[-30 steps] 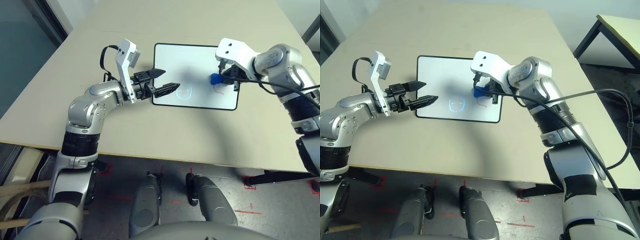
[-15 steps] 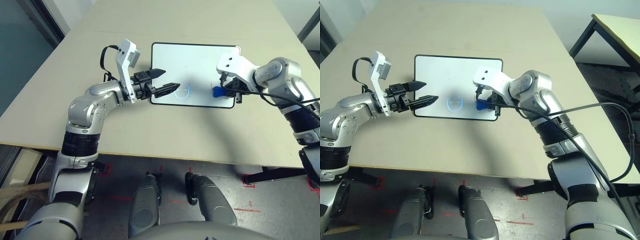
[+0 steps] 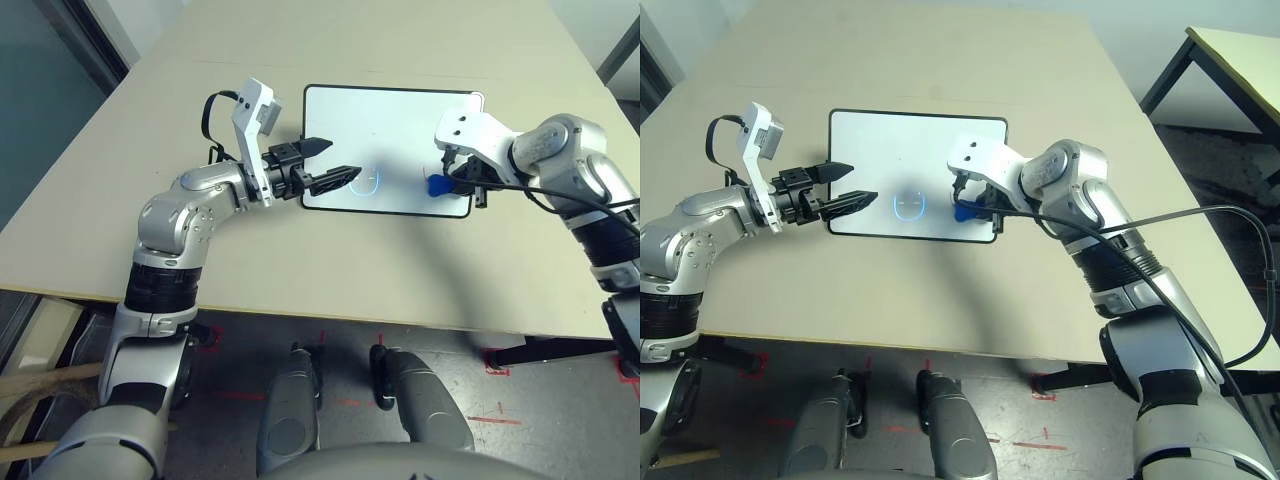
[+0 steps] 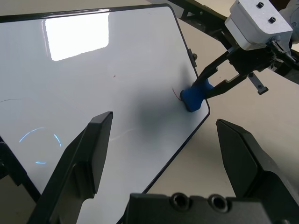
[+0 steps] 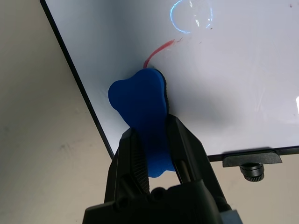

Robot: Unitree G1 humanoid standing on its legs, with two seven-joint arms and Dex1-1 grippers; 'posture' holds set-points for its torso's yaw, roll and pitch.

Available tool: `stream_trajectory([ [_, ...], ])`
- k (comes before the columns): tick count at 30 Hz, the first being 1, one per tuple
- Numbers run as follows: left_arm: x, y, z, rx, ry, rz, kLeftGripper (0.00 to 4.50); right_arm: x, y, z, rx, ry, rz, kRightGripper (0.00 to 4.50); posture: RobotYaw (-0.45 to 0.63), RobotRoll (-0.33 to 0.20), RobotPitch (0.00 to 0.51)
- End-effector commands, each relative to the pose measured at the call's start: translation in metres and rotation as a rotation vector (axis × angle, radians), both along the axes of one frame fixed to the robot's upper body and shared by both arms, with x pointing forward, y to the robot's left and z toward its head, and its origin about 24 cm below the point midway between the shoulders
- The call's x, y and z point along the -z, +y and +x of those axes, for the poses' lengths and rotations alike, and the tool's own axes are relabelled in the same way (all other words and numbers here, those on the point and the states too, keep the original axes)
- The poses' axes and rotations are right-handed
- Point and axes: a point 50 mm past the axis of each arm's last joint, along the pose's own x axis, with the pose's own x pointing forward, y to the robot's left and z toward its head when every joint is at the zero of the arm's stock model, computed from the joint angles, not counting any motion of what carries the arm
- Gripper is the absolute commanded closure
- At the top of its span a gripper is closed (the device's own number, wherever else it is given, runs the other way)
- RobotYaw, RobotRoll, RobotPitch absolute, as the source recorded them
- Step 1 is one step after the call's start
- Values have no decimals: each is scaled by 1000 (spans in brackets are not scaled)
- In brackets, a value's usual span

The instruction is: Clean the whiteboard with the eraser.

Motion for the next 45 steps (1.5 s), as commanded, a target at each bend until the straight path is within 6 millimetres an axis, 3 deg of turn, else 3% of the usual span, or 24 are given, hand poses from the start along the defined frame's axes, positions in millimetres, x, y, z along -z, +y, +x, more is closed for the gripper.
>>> stream_trajectory([
  [1, 5, -2, 1, 4, 20, 13, 0, 20, -17, -2, 81, 68, -58, 3740, -105, 0, 233],
  [10, 5, -4, 3, 13, 17, 13, 0, 19, -21, -2, 104, 47, -48, 3740, -108, 0, 235],
  [33, 11, -3, 0, 12, 28, 9, 0, -13, 22, 24, 29, -121, 123, 3807, -99, 0, 237],
  [45, 12, -3, -1, 10, 28, 6, 0, -18, 32, 28, 1, -141, 151, 3808, -98, 0, 235],
])
